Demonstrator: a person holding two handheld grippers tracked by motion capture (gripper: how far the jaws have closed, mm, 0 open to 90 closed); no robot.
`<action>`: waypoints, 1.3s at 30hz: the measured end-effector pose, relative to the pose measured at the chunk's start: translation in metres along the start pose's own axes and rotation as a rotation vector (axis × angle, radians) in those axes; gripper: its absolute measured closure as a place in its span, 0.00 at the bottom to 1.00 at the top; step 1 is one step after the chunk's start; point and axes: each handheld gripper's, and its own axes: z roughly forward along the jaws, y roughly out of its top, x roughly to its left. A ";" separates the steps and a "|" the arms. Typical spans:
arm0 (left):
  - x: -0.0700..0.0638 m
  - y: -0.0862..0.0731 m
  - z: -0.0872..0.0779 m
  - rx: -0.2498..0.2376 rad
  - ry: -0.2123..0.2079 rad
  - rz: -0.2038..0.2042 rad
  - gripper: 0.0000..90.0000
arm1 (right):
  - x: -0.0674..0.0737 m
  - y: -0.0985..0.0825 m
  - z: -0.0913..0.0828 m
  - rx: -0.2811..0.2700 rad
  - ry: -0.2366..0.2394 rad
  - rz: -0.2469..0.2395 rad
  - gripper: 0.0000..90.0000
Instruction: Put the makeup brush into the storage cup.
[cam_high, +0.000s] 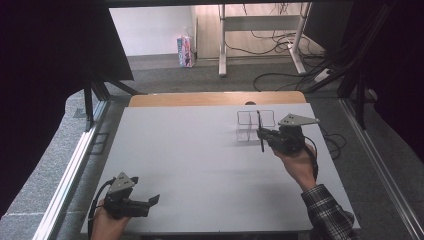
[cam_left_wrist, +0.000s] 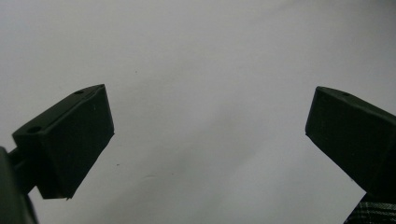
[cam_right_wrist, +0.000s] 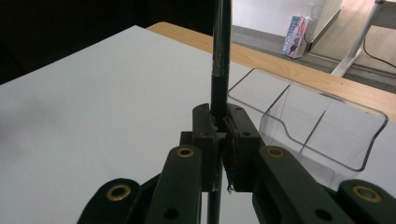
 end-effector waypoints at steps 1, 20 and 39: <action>0.000 0.000 -0.001 -0.001 0.002 -0.001 0.02 | -0.001 0.001 0.000 0.000 -0.002 0.001 0.92; 0.003 -0.001 -0.004 -0.036 0.010 -0.023 0.02 | -0.017 0.028 0.017 -0.034 -0.042 -0.002 0.93; 0.004 -0.001 -0.005 -0.048 0.015 -0.033 0.01 | -0.035 0.045 0.025 -0.044 -0.072 0.014 0.93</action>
